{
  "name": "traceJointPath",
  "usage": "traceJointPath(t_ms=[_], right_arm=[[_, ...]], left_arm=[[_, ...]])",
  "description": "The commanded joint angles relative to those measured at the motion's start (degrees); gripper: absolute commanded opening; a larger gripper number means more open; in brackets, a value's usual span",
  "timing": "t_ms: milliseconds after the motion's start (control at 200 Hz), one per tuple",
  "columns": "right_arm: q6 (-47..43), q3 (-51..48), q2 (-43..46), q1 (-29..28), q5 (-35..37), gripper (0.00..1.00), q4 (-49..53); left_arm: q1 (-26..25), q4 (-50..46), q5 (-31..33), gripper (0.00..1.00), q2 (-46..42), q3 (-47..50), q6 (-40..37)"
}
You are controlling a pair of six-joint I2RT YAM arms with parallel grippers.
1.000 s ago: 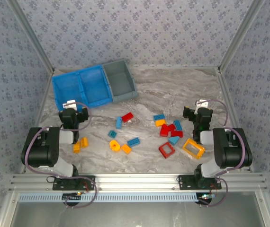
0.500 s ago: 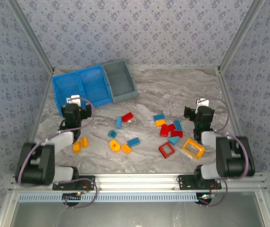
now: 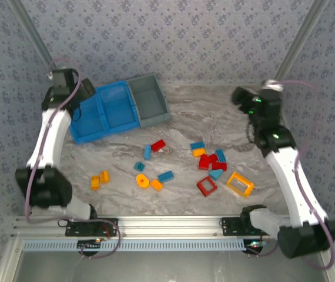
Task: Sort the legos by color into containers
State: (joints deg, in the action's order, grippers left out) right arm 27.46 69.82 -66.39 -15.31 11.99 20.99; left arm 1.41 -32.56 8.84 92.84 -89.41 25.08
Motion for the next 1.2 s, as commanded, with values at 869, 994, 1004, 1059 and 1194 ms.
traceJointPath(t_ms=[869,994,1004,1059,1194], right_arm=[[-2.23,9.63,-19.51,-22.05,-7.17,0.82,12.49],[-2.54,9.46,-19.63,-22.06,-7.49,0.82,12.49],[-2.51,9.46,-19.65,-22.05,-7.48,0.82,12.49],[-2.66,9.29,-19.72,-21.97,-7.57,0.82,12.49],[-2.59,9.27,-20.07,-21.74,-8.03,0.81,12.40]], left_arm=[[-1.74,-12.32,-7.57,0.52,29.13,-18.53,-10.82],[-2.27,-9.70,-7.42,0.58,26.67,-16.58,-10.51],[-2.28,-9.50,-7.43,0.59,26.40,-16.35,-10.50],[-2.46,-9.09,-7.43,0.62,25.54,-15.91,-10.43],[-2.42,-12.23,-6.89,0.59,27.82,-19.00,-10.44]])
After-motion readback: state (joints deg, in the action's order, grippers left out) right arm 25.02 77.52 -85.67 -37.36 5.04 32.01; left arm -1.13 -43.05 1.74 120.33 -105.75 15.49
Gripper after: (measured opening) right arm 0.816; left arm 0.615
